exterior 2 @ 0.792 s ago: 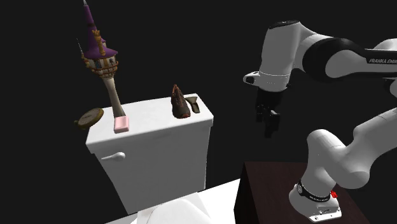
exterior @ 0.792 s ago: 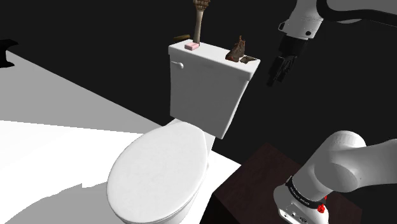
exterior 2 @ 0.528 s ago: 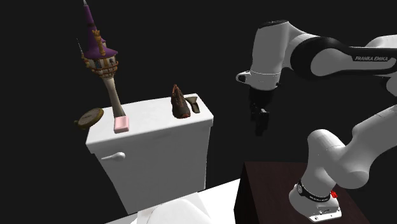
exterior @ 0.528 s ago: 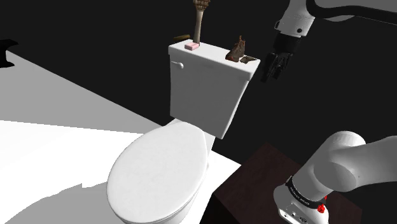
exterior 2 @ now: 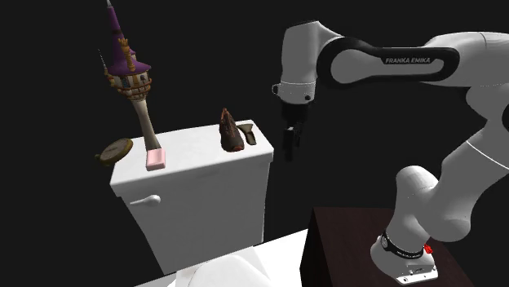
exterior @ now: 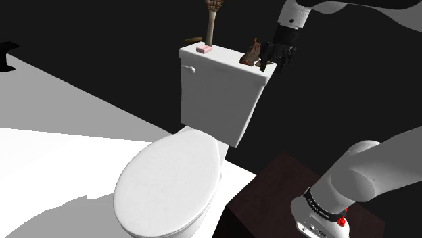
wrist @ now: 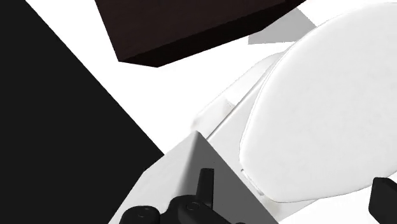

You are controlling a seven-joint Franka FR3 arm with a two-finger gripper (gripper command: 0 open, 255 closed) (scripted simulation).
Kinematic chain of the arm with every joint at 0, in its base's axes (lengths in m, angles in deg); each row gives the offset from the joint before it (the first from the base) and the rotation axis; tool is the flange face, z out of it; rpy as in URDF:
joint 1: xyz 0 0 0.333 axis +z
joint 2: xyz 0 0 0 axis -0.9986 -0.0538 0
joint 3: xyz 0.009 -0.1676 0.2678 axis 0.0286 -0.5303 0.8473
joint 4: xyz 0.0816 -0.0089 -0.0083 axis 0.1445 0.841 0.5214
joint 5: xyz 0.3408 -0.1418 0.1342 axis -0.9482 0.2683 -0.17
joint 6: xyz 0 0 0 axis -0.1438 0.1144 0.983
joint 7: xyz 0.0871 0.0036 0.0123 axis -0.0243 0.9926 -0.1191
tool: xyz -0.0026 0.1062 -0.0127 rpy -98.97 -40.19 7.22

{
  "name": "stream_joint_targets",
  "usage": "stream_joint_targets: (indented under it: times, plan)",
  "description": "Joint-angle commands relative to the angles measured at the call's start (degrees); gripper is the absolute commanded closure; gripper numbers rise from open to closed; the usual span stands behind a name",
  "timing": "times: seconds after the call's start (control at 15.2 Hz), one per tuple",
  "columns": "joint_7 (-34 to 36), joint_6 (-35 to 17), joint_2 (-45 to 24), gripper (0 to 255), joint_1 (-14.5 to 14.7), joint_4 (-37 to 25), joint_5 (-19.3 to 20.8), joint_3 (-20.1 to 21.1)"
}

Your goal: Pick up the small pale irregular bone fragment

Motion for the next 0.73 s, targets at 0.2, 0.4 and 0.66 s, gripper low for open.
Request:
stream_joint_targets:
  times: [0.2,0.4,0.66]
  plan:
    - [6.18,-0.24,-10.33,0,-2.58,-10.00,-1.65,-2.30]
    - [9.67,0.25,-16.21,0,-4.10,-16.26,-2.96,-3.91]
    - [14.07,1.55,-23.92,0,-6.37,-25.03,-5.14,-6.29]
